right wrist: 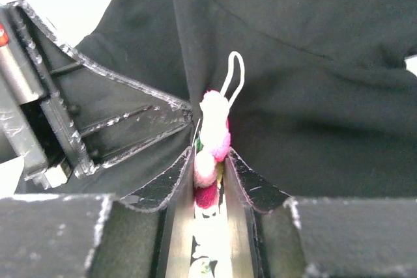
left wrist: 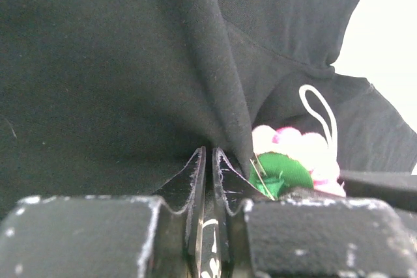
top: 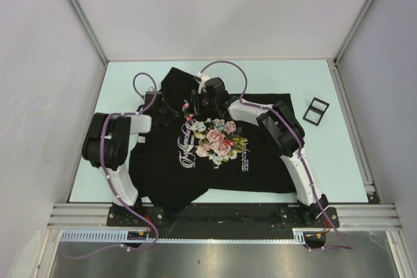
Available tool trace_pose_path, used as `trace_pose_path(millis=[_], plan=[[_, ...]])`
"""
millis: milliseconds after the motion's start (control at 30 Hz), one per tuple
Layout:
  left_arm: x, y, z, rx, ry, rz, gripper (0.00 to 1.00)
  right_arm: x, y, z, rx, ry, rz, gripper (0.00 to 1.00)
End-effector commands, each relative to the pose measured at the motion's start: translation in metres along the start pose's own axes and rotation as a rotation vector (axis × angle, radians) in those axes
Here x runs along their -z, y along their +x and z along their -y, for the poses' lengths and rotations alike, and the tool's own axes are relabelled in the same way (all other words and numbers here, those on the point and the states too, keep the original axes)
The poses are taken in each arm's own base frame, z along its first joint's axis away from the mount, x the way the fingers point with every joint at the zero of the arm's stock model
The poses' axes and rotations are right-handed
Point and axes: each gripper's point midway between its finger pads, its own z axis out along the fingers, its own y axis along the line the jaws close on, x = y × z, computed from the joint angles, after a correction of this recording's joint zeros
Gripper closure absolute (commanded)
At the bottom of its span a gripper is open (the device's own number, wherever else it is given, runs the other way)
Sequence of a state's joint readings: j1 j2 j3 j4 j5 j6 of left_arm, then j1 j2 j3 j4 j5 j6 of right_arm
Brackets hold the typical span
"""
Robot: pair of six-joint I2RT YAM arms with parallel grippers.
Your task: Remove the brooch from the garment
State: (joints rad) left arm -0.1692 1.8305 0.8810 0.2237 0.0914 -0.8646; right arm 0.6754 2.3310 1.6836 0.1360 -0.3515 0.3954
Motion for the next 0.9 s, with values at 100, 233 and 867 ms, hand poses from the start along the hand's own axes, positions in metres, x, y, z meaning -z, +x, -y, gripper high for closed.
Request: trace_pose_path(millis=[100,233,867], plan=[[-0.001,-0.017,0.013,0.0,0.071,0.023,0.81,0.027,-0.028,-0.026,0.041,0.02,0.098,0.75],[0.001,-0.025,0.016,-0.004,0.102,0.039,0.57,0.018,-0.017,-0.024,0.06,0.056,0.102,0.79],[-0.013,-0.044,0.013,0.004,0.029,0.08,0.48,0.007,-0.012,-0.012,0.075,0.241,0.196,0.89]])
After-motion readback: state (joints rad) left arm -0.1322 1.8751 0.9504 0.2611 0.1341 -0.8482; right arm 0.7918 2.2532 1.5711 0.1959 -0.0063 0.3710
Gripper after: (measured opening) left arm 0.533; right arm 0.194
